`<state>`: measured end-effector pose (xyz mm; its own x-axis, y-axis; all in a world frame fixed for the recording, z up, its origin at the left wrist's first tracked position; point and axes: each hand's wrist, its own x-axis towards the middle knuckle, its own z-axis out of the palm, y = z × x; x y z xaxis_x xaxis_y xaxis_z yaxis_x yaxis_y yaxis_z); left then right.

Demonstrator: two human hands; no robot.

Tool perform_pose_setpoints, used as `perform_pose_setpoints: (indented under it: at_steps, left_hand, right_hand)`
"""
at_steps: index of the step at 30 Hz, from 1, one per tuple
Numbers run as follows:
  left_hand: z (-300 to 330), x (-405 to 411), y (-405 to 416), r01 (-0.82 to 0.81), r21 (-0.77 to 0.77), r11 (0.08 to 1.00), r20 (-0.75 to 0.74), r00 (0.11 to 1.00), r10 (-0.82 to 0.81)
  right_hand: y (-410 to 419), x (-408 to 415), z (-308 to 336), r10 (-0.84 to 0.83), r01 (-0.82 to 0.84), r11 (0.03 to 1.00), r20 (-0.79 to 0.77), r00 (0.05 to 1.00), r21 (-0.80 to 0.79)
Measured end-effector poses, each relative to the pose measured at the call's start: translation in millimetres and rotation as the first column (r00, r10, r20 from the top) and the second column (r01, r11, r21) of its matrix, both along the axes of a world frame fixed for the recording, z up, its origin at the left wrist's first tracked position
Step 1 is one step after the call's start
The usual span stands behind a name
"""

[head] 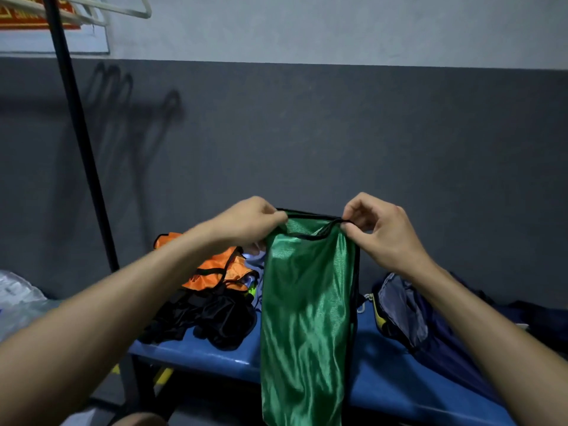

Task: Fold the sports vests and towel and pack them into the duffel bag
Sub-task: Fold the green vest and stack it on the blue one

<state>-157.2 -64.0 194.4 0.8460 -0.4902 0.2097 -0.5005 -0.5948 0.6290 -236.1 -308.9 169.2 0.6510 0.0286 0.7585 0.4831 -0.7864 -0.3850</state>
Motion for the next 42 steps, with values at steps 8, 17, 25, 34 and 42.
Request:
perform_pose_setpoints:
  at_steps: [8,17,25,34,42]
  left_hand:
    - [11.7,-5.5,15.9,0.153,0.241,0.958,-0.186,0.976,-0.109]
    - [-43.4,-37.1,26.2,0.293,0.349,0.89,0.209,0.901,-0.379]
    - [-80.5,-35.3,16.6,0.201,0.3,0.933,0.538,0.772,-0.339]
    - [-87.5,-23.2,8.2,0.134,0.313,0.94,0.536,0.792,-0.291]
    - [-60.2,2.5,25.2,0.112,0.292,0.95,0.547,0.796,-0.261]
  right_hand:
    - [-4.6,-1.3,-23.6,0.015,-0.014,0.988,0.0,1.0,-0.151]
    - [3.9,5.8,-27.2,0.074,-0.072,0.981,0.005,0.997,-0.178]
    - [8.6,8.1,-22.0,0.077,-0.075,0.977,0.003,0.997,-0.201]
    - [11.3,10.6,-19.0,0.089,-0.084,0.979,0.019,0.996,-0.187]
    - [-3.9,10.0,-27.8,0.061,-0.065,0.979,-0.025,0.998,-0.194]
